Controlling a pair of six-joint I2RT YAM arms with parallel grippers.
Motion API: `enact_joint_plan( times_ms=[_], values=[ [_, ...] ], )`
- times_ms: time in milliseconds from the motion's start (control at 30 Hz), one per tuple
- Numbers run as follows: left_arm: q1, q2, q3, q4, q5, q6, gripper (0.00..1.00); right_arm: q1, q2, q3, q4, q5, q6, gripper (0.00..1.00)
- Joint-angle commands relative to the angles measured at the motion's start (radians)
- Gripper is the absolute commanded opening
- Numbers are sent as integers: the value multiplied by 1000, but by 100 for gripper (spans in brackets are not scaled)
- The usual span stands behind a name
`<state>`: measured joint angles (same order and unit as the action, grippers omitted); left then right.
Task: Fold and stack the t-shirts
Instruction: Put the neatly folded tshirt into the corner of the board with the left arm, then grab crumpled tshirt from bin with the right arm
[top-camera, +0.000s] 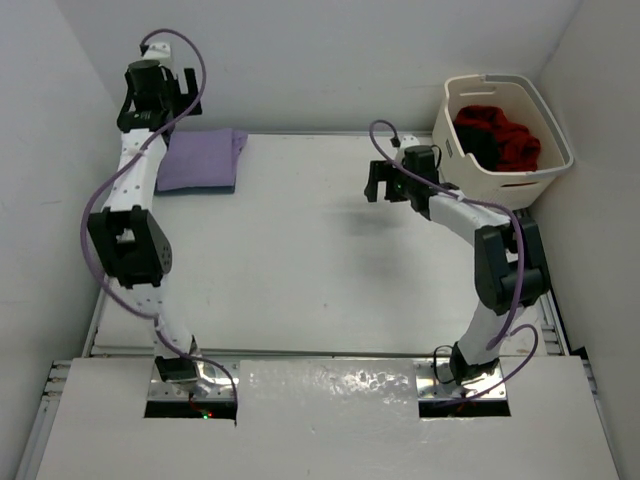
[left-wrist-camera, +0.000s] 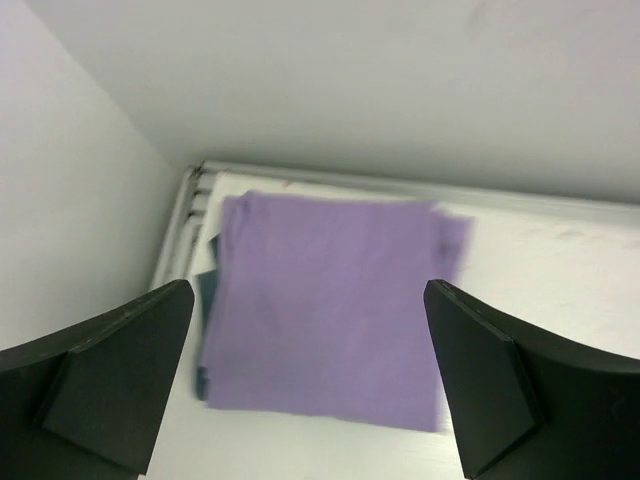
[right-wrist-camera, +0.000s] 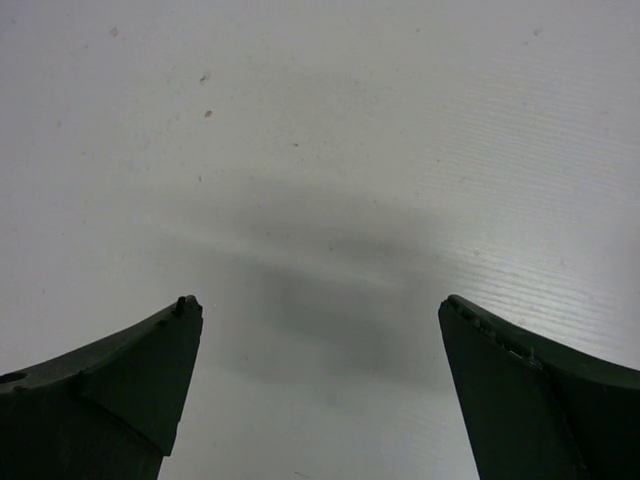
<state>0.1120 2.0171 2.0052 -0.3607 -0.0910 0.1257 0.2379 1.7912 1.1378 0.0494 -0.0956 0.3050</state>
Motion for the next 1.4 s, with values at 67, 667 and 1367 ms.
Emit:
enact_joint_plan(
  times_ms=[67, 667, 1367],
  values=[
    [-136, -284, -273, 173, -56, -262, 100, 1, -44, 170, -141, 147, -69, 99],
    [-313, -505, -886, 565, -59, -301, 100, -298, 431, 1079, -493, 663, 12, 99],
    [-313, -434, -864, 536, -21, -328, 100, -414, 580, 1061, -580, 586, 117, 48]
  ],
)
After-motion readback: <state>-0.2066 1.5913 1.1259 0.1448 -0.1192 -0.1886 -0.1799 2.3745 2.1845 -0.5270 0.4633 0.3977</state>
